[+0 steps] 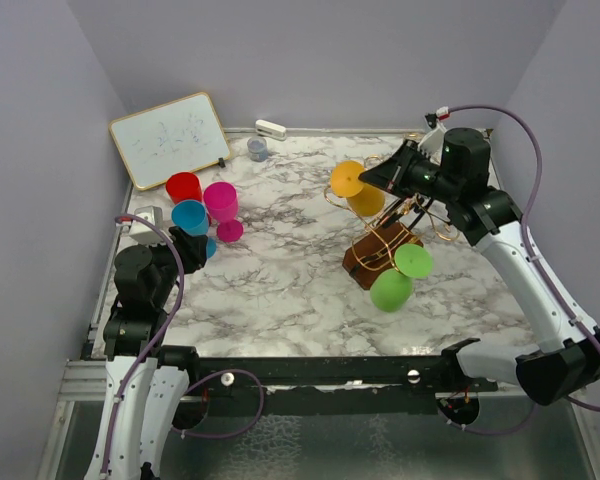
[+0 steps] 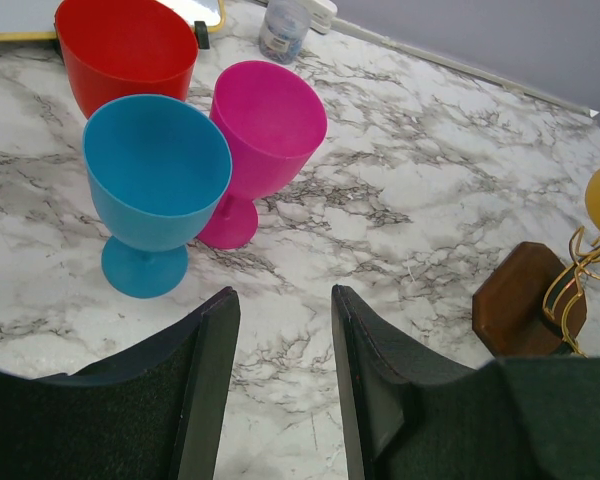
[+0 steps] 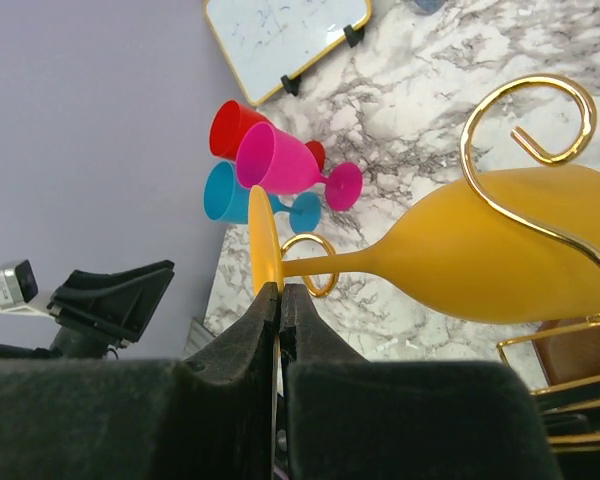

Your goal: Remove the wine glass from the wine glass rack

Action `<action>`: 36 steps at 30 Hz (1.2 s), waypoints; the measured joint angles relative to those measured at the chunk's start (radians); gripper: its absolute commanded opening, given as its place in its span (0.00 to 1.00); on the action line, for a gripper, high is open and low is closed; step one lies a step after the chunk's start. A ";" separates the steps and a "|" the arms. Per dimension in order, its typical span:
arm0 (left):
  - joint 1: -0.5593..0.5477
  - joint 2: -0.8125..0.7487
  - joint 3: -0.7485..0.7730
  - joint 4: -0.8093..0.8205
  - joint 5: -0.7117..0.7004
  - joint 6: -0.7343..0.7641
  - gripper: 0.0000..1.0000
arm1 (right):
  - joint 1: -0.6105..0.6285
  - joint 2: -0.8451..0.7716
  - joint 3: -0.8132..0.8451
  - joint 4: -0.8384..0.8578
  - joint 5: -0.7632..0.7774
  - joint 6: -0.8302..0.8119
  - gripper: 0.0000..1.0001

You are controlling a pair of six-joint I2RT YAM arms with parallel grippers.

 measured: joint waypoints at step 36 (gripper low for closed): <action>0.000 0.194 0.333 -0.085 0.088 -0.136 0.60 | 1.053 -0.174 -0.359 0.303 0.645 -1.284 0.01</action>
